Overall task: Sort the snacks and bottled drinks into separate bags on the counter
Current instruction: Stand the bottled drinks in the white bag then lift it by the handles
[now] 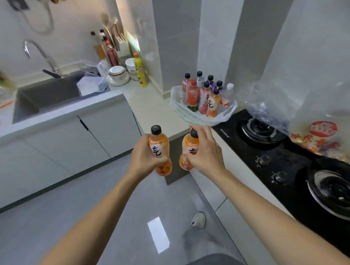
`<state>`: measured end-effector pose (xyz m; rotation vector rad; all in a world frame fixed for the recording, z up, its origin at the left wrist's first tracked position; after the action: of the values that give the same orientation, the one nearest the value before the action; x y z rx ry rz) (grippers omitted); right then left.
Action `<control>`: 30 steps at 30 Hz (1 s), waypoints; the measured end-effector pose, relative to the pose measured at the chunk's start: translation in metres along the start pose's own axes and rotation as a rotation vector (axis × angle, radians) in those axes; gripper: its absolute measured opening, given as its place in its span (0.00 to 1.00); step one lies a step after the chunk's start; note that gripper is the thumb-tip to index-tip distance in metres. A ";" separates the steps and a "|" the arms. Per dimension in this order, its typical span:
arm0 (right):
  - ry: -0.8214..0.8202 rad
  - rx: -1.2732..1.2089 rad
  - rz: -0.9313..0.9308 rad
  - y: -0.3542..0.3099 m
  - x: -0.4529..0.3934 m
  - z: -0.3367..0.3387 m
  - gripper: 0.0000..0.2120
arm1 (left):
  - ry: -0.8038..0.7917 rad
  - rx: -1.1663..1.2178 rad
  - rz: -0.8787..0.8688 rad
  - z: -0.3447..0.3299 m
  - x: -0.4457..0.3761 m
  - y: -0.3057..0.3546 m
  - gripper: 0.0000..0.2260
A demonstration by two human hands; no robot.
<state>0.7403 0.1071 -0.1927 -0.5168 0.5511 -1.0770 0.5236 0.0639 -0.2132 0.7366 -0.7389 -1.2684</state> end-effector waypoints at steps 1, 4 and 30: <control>-0.011 0.005 0.002 0.002 -0.019 -0.009 0.41 | -0.003 -0.007 0.003 0.005 -0.016 -0.006 0.26; -0.046 0.008 0.012 0.013 -0.080 -0.036 0.43 | 0.015 -0.025 0.009 0.020 -0.072 -0.023 0.25; -0.097 0.144 -0.293 0.049 -0.472 -0.216 0.31 | -0.259 -0.121 -0.058 0.106 -0.514 -0.146 0.23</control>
<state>0.4602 0.5311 -0.3086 -0.5305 0.3155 -1.3517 0.2817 0.5417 -0.3127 0.5038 -0.8461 -1.4653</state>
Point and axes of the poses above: each hand's wrist, its own x-axis away from the middle knuckle, its own z-axis out of the back of the hand, y = z × x, the point moved 4 cm from there along -x, towards the middle knuckle, and after that the axes turned 8 degrees about -y, right-handed, at the moved point
